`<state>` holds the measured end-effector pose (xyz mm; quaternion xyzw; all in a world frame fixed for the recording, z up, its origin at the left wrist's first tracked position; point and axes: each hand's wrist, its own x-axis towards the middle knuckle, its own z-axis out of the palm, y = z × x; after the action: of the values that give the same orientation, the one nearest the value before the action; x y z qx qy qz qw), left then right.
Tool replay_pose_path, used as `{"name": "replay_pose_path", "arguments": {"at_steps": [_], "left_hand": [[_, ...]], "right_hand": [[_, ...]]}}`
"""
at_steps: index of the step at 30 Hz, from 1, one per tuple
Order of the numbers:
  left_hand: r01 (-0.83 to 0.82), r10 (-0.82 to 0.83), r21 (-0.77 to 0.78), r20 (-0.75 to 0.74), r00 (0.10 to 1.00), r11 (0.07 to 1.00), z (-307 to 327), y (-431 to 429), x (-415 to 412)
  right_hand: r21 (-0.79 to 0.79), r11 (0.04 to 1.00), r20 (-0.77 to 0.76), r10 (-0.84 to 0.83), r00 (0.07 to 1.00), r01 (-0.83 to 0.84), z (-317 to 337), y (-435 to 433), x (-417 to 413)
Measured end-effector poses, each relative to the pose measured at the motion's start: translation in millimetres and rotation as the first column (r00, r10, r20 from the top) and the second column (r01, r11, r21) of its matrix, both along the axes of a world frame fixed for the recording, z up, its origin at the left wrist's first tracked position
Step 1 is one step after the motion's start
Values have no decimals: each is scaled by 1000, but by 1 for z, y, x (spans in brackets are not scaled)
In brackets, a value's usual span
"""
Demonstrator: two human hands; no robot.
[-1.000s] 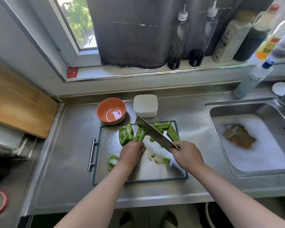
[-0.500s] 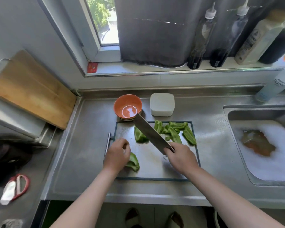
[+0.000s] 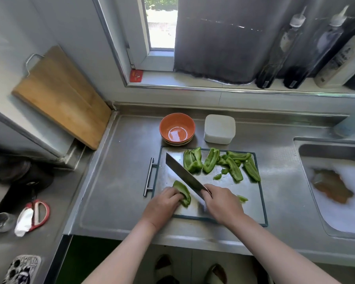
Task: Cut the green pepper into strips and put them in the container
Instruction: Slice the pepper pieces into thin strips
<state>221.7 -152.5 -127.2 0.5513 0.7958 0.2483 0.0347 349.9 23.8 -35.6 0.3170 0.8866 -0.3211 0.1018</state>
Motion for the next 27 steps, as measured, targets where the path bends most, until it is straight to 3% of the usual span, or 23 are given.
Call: {"name": "replay_pose_path", "arguments": {"at_steps": [6, 14, 21, 27], "left_hand": [[-31, 36, 82, -51, 998, 996, -4, 17, -7], [-18, 26, 123, -60, 998, 992, -11, 22, -10], [17, -12, 117, -41, 999, 993, -8, 24, -9], [39, -35, 99, -37, 999, 994, -6, 23, -12]], "right_hand": [[93, 992, -67, 91, 994, -85, 10, -13, 7], [227, 960, 43, 158, 987, -163, 14, -19, 7], [262, 950, 119, 143, 983, -170, 15, -26, 6], [191, 969, 207, 116, 972, -156, 16, -27, -2]]}}
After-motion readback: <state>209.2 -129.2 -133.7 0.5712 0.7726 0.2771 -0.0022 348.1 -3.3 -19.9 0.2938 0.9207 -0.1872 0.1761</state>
